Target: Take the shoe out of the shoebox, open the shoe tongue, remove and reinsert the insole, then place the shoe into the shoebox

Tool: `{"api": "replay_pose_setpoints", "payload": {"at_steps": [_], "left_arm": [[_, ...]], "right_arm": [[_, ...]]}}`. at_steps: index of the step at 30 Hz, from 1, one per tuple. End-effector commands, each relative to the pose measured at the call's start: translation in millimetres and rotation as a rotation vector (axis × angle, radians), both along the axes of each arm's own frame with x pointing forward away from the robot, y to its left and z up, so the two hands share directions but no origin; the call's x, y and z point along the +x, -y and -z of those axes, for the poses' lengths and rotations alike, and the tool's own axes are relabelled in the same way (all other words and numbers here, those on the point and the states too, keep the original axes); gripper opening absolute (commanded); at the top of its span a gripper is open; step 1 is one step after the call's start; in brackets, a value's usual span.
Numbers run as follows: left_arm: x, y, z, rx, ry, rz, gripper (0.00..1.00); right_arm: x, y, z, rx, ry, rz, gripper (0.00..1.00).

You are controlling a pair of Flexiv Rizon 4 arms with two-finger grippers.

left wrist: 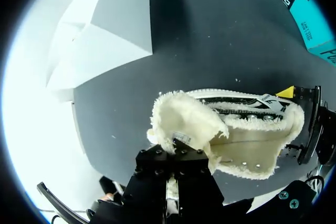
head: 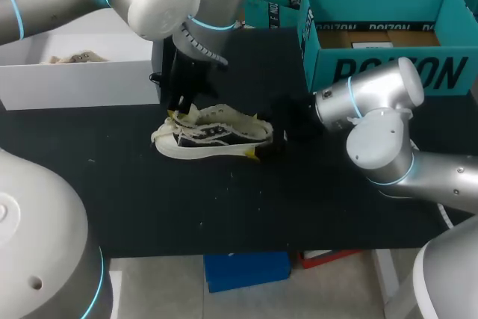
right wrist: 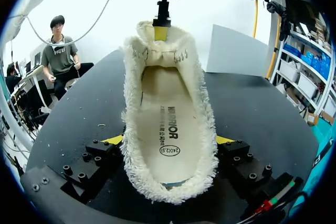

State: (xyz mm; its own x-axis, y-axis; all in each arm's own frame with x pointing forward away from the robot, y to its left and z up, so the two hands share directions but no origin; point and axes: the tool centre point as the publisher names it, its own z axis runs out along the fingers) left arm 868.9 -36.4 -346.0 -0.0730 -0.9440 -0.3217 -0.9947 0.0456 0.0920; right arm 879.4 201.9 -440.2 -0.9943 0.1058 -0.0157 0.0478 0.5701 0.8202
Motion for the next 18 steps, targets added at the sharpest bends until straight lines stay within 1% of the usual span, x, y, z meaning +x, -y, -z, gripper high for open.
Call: {"api": "replay_pose_setpoints", "payload": {"at_steps": [1,2,4,5,6,10,14,16,18], "left_arm": [[0.0,-5,2,-0.004,0.001,-0.001,0.05],[0.4,-5,1,-0.004,0.002,-0.002,0.09],[1.3,-5,-1,-0.004,0.005,-0.002,0.40],[1.6,-5,-3,-0.004,0.007,-0.002,0.77],[2.2,-5,-6,-0.011,0.006,0.001,1.00],[4.6,-6,-21,-0.081,-0.029,0.029,1.00],[5.2,-4,-43,-0.143,-0.037,0.107,1.00],[5.1,-2,-55,-0.179,-0.046,0.167,1.00],[4.2,2,-68,-0.223,-0.068,0.263,1.00]], "right_arm": [[0.0,2,3,-0.002,0.000,0.002,0.00],[0.0,2,3,-0.002,0.000,0.002,0.00],[0.0,2,3,-0.002,0.000,0.002,0.00],[0.0,2,3,-0.002,0.000,0.002,0.00],[0.0,2,3,-0.002,0.000,0.002,0.00],[0.0,2,3,-0.002,0.000,0.002,0.00],[0.0,2,3,-0.002,0.000,0.002,0.00],[0.0,2,3,-0.002,0.000,0.002,0.00],[0.0,2,3,-0.002,0.000,0.002,0.00]]}}
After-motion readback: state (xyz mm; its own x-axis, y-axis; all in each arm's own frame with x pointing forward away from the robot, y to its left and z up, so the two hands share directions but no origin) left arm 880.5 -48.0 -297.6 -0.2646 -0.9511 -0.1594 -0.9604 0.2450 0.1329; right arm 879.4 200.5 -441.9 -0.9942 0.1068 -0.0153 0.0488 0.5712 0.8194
